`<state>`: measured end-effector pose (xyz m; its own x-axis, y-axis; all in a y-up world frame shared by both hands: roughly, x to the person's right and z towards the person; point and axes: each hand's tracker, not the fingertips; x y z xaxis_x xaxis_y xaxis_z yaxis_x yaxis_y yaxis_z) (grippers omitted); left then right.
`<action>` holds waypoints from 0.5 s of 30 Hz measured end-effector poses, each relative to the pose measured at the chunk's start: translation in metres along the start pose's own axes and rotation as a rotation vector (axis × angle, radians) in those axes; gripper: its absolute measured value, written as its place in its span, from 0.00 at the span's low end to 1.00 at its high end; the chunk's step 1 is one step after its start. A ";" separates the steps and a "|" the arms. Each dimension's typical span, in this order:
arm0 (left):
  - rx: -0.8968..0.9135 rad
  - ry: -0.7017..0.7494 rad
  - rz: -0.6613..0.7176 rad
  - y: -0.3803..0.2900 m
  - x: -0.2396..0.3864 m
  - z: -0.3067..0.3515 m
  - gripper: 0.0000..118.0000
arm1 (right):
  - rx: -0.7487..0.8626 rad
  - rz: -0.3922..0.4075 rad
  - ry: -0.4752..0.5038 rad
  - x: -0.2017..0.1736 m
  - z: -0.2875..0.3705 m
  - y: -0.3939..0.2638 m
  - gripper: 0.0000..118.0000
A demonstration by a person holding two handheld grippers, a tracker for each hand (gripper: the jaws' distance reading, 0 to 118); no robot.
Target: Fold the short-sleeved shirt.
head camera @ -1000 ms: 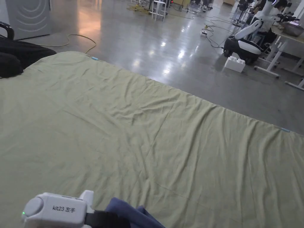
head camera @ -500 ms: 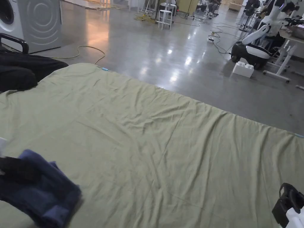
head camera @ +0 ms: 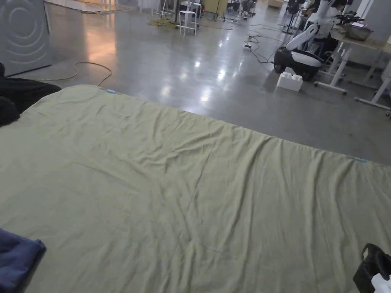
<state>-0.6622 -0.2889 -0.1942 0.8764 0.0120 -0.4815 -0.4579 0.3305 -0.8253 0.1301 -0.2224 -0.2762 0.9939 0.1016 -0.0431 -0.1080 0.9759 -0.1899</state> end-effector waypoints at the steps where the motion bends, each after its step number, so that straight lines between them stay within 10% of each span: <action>1: -0.008 0.036 -0.013 0.000 -0.001 0.001 0.53 | -0.002 0.004 0.001 0.000 0.000 0.000 0.02; 7: 0.106 0.219 -0.036 0.001 0.003 0.035 0.53 | 0.016 0.015 0.014 0.003 0.000 -0.003 0.02; 15: 0.377 0.065 -0.156 -0.037 0.093 0.079 0.53 | 0.018 0.022 0.043 0.002 -0.003 -0.003 0.02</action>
<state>-0.5517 -0.2257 -0.1852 0.9139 -0.1214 -0.3873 -0.2233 0.6465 -0.7295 0.1323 -0.2260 -0.2789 0.9893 0.1153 -0.0890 -0.1292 0.9768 -0.1709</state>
